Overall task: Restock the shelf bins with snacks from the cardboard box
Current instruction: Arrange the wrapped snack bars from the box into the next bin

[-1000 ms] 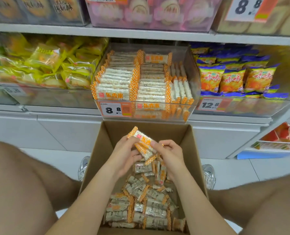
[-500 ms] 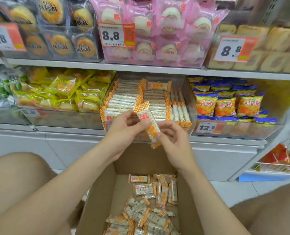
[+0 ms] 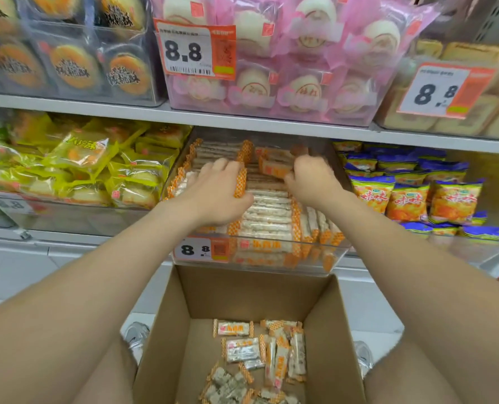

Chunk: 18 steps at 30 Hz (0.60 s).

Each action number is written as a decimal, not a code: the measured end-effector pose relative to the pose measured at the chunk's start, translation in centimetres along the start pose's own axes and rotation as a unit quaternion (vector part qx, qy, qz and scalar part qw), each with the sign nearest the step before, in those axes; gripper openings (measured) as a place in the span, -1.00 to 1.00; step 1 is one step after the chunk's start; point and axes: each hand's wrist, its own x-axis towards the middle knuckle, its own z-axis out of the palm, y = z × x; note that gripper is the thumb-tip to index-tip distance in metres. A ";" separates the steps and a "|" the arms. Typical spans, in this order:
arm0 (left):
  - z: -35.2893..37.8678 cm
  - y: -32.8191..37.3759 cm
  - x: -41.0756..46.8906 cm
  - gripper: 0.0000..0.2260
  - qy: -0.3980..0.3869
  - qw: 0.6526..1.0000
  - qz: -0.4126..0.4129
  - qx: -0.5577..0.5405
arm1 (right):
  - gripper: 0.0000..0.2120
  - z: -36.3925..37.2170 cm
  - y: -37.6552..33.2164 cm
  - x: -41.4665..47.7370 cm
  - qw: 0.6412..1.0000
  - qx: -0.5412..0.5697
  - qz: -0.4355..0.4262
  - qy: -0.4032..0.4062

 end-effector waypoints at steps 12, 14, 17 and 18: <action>1.4 -0.8 3.8 -0.21 -0.093 0.990 -0.040 0.098 | -0.52 4.4 -1.0 6.0 0.998 0.031 0.058 0.004; 1.5 -1.0 3.8 -0.21 -0.091 0.991 -0.038 0.089 | -0.49 4.3 -1.7 5.9 0.997 0.052 0.048 0.011; 1.8 -1.1 3.7 -0.20 -0.074 0.993 -0.035 0.086 | -0.46 4.1 -1.7 5.8 0.994 0.076 0.063 0.045; 1.8 -1.1 3.7 -0.20 -0.067 0.993 -0.034 0.087 | -0.46 4.2 -1.3 5.8 0.994 0.081 0.061 0.044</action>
